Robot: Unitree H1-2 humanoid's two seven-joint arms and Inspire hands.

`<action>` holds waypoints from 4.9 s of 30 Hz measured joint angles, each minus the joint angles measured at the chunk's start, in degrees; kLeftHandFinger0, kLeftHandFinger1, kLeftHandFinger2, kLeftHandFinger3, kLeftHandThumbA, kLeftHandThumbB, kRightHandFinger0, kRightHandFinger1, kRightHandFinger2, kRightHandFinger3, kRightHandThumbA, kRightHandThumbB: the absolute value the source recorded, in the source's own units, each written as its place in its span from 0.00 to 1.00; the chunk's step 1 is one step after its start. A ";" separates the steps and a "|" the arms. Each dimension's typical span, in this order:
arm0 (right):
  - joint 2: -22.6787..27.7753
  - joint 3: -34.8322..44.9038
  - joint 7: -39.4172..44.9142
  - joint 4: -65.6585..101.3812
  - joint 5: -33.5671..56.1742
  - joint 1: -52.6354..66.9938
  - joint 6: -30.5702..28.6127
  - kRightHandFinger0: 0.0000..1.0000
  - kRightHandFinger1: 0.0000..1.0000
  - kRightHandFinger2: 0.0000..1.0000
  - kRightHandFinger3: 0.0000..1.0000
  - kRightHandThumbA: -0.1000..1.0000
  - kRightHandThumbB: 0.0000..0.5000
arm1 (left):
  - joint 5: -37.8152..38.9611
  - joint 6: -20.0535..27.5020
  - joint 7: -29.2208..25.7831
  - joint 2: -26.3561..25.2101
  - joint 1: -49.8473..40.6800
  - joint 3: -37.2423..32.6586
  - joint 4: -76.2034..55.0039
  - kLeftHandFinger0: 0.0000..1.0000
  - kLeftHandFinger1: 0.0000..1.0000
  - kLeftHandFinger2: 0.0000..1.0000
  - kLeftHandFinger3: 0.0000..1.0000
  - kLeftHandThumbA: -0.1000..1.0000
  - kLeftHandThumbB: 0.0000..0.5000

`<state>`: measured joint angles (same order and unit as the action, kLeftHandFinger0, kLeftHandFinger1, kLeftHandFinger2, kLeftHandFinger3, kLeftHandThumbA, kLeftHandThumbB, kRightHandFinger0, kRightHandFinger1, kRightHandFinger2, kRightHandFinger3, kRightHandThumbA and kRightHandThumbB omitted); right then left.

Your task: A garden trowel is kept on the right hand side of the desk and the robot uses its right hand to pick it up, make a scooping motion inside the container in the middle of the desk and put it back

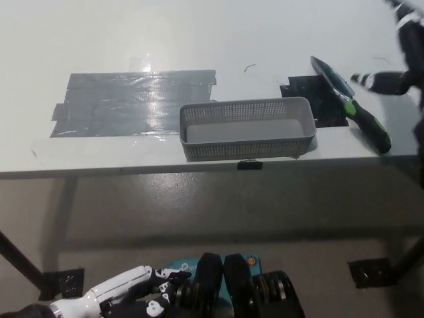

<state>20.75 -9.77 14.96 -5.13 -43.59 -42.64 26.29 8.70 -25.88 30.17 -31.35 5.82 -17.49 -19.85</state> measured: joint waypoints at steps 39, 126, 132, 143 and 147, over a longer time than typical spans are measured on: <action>-1.10 -9.13 2.85 -33.28 1.88 -6.43 -5.00 1.00 1.00 1.00 1.00 0.54 0.68 | -0.03 -0.31 0.34 -1.58 -0.63 -0.09 -1.96 1.00 1.00 1.00 1.00 1.00 1.00; 9.95 -18.19 -32.58 -41.81 -4.16 -0.66 -26.70 0.00 0.11 0.50 0.16 0.00 0.00 | 0.01 -0.32 2.94 -1.96 2.85 -1.08 -1.74 1.00 1.00 1.00 1.00 1.00 1.00; 12.69 -16.07 -33.57 -42.62 -3.91 -0.98 -30.62 0.00 0.12 0.49 0.10 0.00 0.00 | 0.07 -0.33 3.27 -2.09 2.85 -1.08 -1.65 1.00 1.00 1.00 1.00 1.00 1.00; 15.85 -13.17 -35.29 -35.98 -3.90 -0.95 -39.29 0.00 0.18 0.57 0.20 0.00 0.00 | 0.01 -0.33 3.44 -2.86 2.89 -1.33 -1.58 1.00 1.00 1.00 1.00 1.00 1.00; 17.13 -11.84 -35.21 -30.34 -3.57 -0.67 -42.18 0.00 0.19 0.54 0.46 0.00 0.01 | 0.03 -0.33 3.46 -3.01 2.94 -1.35 -1.54 1.00 1.00 1.00 1.00 1.00 1.00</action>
<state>37.88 -21.61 -20.25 -35.47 -47.16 -43.31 -15.89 8.73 -26.21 33.63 -34.35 8.76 -18.84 -21.40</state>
